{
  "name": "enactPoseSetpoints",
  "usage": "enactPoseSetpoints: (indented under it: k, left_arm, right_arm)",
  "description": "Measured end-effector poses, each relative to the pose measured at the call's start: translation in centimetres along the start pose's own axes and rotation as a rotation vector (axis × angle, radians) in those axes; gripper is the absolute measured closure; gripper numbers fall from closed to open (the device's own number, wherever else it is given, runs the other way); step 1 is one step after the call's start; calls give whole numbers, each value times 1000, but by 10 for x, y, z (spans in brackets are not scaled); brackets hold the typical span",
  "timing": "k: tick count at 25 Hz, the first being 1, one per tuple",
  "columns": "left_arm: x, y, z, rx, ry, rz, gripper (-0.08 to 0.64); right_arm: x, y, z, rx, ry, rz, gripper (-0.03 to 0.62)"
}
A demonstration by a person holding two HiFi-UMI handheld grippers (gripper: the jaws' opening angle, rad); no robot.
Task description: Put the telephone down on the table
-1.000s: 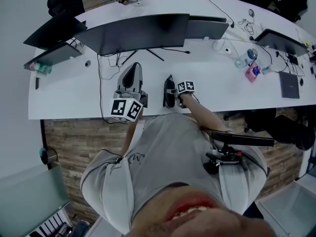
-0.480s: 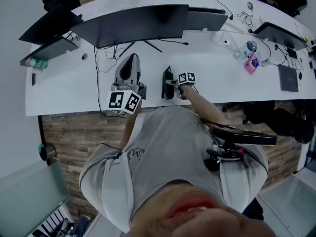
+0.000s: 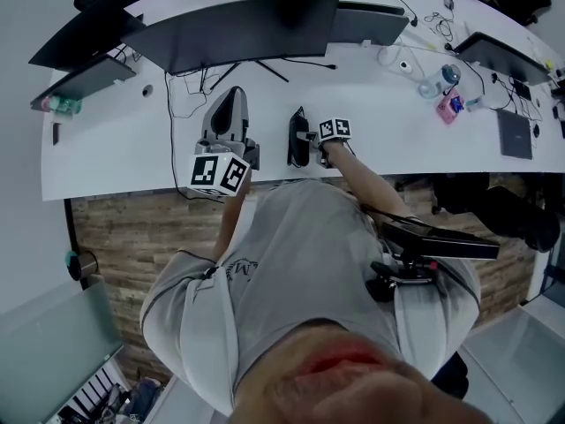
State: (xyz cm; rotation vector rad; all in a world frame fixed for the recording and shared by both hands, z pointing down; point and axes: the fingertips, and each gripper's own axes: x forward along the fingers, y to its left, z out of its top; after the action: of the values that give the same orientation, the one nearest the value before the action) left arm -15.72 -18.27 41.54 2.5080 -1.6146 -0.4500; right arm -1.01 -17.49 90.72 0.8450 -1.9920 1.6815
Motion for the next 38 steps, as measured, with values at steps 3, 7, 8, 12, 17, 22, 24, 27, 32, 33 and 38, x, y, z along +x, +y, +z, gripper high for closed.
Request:
enactPoseSetpoints:
  k: [3,7,8,12,17,22,24,27,32,33,38]
  left_arm:
    - [-1,1,0,0,-1,1,551]
    - [-3,3,1,3,0,6,551]
    - [-3,3,0,1,0,6,551]
    - [-4,1,-1,-1,4,4,551]
    - [-6,4,0,-4,8,9,551]
    - [-8,4,-4,-5,20,7,551]
    - [-7,3,-6,-5,24,3,551]
    - [-6,3,-7,-11,28,1,551]
    - [-5,3,-8,-3,38,-4,551]
    - [-5,3,-9,-4,40,-4,551]
    - [-5,3,-10,-2,54,-5,551]
  right_arm:
    - [-2,-1,0,5,-8,-5,302]
    - [-4,-1,-1,-14,-4,-26,302]
    - [-4,0,-1,-30,0,-30,302]
    - [-2,-1,-5,-126,14,-78,302]
    - [-7,-3,-4,-63,-49,-48,362]
    - [-24,-20,-13,36,-121,-15,438]
    - [-27,-31,-21,29,-104,-46,499]
    - [-29,-44,-30,-36,-63,-121,503]
    - [-38,-28,-3,-10,-218,-77,497]
    - [-37,-25,0,-35,-215,-87,497]
    - [-25,-27,-9,-156,-122,-185,467]
